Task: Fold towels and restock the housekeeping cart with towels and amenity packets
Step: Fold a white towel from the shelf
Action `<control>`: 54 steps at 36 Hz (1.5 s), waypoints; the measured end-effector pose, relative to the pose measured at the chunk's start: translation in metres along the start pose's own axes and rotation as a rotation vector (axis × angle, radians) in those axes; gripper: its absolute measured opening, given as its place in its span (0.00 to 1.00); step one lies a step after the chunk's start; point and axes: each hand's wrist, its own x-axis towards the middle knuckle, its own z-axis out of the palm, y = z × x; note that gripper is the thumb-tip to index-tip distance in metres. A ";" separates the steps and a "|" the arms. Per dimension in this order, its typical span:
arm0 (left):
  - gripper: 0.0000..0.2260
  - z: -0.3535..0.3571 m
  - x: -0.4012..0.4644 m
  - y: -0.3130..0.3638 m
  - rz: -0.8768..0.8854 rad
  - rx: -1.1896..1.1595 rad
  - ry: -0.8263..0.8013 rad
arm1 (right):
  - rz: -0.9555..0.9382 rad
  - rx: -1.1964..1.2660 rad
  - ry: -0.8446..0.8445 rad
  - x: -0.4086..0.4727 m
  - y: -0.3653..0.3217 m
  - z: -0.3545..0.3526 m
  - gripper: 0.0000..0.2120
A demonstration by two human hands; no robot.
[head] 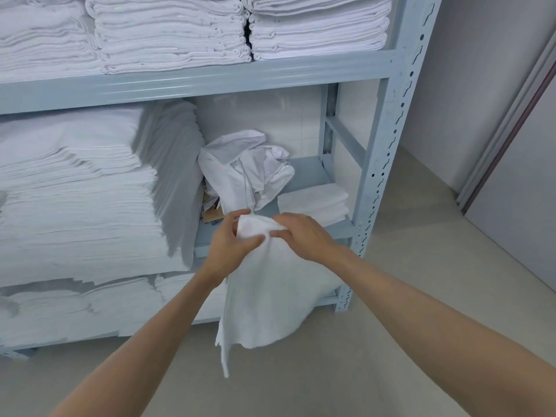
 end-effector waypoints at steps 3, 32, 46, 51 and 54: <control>0.24 0.002 -0.010 -0.013 -0.071 0.026 -0.008 | -0.030 -0.009 -0.048 0.008 -0.011 -0.005 0.16; 0.09 0.069 -0.006 0.006 -0.230 -0.321 -0.247 | 0.416 -0.140 0.212 -0.001 0.056 -0.056 0.27; 0.13 0.045 0.012 0.002 -0.405 -0.386 -0.149 | 0.940 1.298 -0.453 -0.104 0.109 0.021 0.37; 0.10 0.029 0.018 -0.007 -0.479 -0.450 -0.118 | 0.794 1.434 -0.294 -0.097 0.111 0.009 0.24; 0.11 0.022 0.020 -0.011 -0.579 -0.484 -0.071 | 0.767 1.361 -0.157 -0.086 0.106 -0.001 0.22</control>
